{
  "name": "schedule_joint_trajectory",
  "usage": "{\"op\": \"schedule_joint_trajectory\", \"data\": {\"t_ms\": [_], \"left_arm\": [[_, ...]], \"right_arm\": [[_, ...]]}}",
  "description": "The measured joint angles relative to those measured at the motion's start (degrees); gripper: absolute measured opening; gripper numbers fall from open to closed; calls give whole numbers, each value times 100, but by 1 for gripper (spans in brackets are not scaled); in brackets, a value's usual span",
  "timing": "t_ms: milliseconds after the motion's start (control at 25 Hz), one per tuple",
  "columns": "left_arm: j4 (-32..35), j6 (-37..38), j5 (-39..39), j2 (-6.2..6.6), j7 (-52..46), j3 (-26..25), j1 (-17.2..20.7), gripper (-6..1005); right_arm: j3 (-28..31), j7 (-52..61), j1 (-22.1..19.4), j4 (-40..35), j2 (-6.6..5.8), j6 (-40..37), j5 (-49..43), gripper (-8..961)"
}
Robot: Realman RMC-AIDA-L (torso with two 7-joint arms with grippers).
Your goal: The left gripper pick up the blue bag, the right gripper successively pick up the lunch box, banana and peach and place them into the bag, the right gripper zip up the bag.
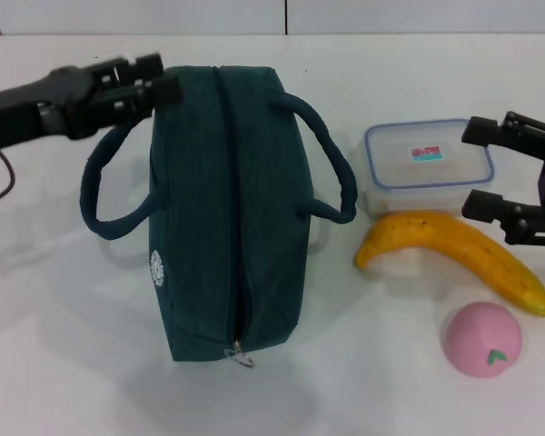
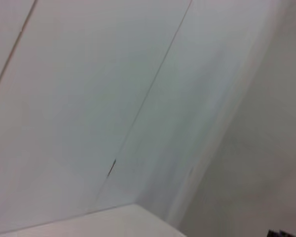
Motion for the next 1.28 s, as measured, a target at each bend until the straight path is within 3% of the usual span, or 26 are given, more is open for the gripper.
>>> {"op": "schedule_joint_trajectory", "data": {"t_ms": [120, 440, 640, 680, 760, 1280], "left_arm": [[-34, -10, 68, -37, 21, 1, 136, 754], [-51, -159, -55, -129, 107, -8, 483, 755], [-57, -377, -79, -213, 159, -8, 469, 755], [-111, -441, -8, -294, 193, -8, 385, 755], [-160, -503, 53, -336, 198, -8, 323, 755], [106, -923, 225, -369, 419, -10, 267, 756]], "right_arm": [[0, 12, 84, 0, -6, 32, 3, 854], [-22, 37, 281, 3, 101, 518, -5, 855], [-44, 44, 336, 3, 135, 540, -34, 854], [-44, 46, 337, 3, 137, 543, -34, 854], [-44, 49, 341, 3, 147, 570, -29, 854], [-10, 77, 339, 60, 178, 668, -3, 855]]}}
